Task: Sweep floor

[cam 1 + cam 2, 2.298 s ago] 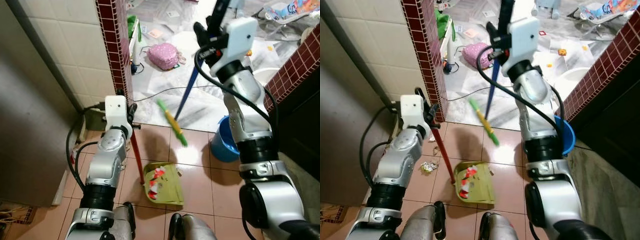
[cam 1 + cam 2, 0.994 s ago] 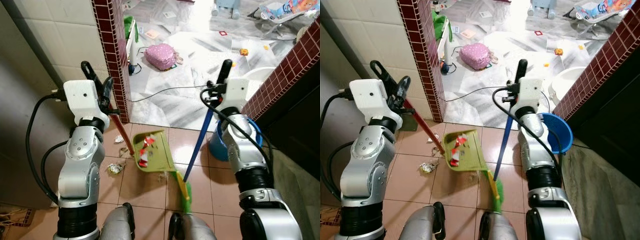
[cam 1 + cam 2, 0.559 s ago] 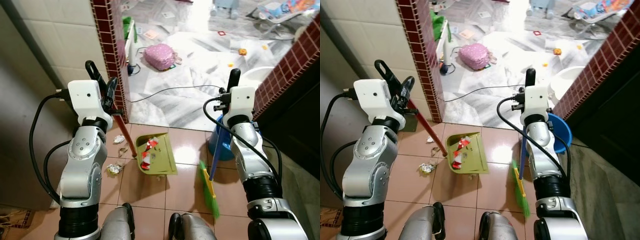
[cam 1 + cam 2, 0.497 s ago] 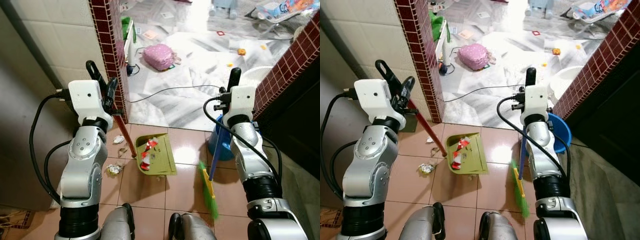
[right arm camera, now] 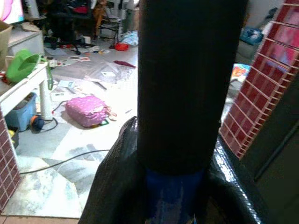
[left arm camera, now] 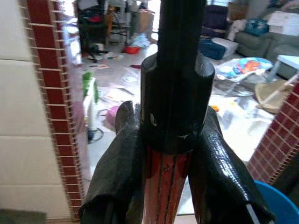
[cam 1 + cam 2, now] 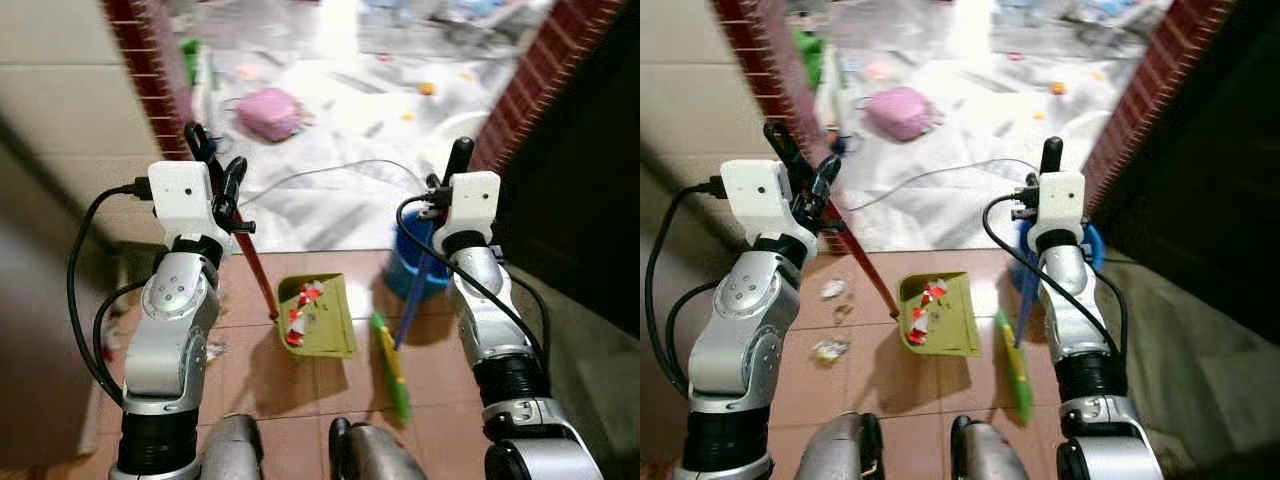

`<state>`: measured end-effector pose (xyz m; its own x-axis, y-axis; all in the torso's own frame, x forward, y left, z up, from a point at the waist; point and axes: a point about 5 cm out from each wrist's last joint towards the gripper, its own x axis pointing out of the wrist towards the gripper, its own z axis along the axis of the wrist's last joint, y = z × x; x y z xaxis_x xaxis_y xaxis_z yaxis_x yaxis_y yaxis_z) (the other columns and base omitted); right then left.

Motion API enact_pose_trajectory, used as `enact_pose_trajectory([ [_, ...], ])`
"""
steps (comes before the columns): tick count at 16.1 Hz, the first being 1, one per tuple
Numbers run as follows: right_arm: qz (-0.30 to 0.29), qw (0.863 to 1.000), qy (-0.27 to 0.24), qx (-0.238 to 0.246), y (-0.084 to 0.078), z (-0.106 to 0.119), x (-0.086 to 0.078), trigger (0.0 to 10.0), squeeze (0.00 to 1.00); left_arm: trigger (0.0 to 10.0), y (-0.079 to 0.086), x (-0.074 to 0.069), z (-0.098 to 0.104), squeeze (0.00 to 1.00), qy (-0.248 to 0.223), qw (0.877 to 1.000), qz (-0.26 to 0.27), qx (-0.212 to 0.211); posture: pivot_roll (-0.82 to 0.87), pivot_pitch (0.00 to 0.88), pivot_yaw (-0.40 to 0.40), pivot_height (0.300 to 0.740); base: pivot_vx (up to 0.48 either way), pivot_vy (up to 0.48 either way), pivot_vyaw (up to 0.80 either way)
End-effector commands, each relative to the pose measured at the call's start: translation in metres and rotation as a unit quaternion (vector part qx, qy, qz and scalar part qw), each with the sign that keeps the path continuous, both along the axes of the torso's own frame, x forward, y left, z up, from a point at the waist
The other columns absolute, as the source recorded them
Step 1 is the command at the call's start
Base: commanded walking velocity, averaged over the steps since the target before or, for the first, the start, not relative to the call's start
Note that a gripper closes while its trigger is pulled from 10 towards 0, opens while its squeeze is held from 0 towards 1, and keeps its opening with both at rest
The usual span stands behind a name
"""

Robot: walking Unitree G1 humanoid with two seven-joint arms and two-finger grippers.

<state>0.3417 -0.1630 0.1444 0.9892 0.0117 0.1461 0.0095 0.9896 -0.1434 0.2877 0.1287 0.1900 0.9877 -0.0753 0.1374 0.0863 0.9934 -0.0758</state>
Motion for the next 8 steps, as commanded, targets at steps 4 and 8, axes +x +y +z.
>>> enact_pose_trajectory([
  [4,-0.009,1.0,0.008,-0.015,-0.0081,-0.0017,0.0006,10.0,0.0,10.0,-0.0045,-0.0013,0.0096,0.0,-0.03,1.0,-0.01,-0.005,-0.03,0.095,-0.025,0.74,0.0,-0.267,0.0],
  [8,-0.012,1.0,0.01,-0.02,-0.0095,-0.0046,0.0009,10.0,0.0,10.0,-0.0046,-0.0006,0.0092,0.0,-0.029,1.0,-0.01,-0.004,-0.03,0.093,-0.024,0.74,0.0,-0.266,0.0],
])
